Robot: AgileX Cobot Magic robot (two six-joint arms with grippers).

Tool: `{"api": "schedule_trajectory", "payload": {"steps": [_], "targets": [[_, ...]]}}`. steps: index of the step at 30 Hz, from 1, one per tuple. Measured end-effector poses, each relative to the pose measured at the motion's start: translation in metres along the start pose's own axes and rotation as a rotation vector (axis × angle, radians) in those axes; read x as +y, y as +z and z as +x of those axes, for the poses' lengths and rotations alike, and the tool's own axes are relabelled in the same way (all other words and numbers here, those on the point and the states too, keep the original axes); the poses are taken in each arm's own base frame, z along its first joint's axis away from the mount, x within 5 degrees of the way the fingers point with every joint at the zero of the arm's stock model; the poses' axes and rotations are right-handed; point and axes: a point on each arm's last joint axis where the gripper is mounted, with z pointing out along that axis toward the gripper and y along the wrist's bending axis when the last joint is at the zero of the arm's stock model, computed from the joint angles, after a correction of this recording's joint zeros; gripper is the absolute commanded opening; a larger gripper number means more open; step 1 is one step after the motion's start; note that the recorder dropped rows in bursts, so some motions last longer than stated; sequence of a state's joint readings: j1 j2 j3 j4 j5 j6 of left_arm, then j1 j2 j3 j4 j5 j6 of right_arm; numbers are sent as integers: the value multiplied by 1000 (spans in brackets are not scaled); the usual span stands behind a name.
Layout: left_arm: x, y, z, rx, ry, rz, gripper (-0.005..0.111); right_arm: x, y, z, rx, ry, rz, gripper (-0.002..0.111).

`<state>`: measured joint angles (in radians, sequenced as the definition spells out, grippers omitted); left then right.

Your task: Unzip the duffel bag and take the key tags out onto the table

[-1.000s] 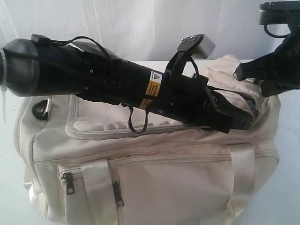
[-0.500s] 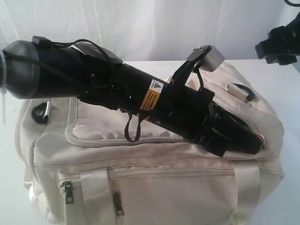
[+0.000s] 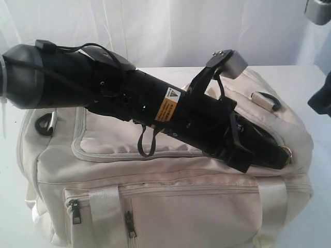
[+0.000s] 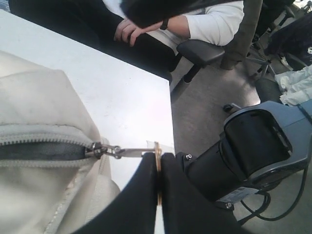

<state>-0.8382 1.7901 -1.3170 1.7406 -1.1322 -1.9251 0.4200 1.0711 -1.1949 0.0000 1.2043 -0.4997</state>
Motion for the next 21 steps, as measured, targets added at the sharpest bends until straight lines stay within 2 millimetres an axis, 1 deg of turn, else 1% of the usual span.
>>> {"api": "schedule_trajectory", "payload": {"steps": [3,5,7,10,13,17,19,21], "targets": [[0,0,0,0,15,0,5,8,-8,3,-40,-37,-30,57],[1,0,0,-1,24,-7,5,19,-11,6,-71,-60,-87,58],[2,0,0,-4,28,-21,5,29,-9,8,-89,-79,-153,58],[3,0,-1,-6,35,-34,5,37,2,15,-59,-94,-200,58],[4,0,-1,-5,64,-44,5,39,16,25,12,-109,-199,58],[4,0,-1,-4,91,-44,5,44,31,36,68,-115,-219,53],[3,1,0,-3,104,-44,10,45,35,38,65,-114,-216,51],[4,1,-1,-3,116,-46,17,44,38,38,49,-121,-206,51]]}}
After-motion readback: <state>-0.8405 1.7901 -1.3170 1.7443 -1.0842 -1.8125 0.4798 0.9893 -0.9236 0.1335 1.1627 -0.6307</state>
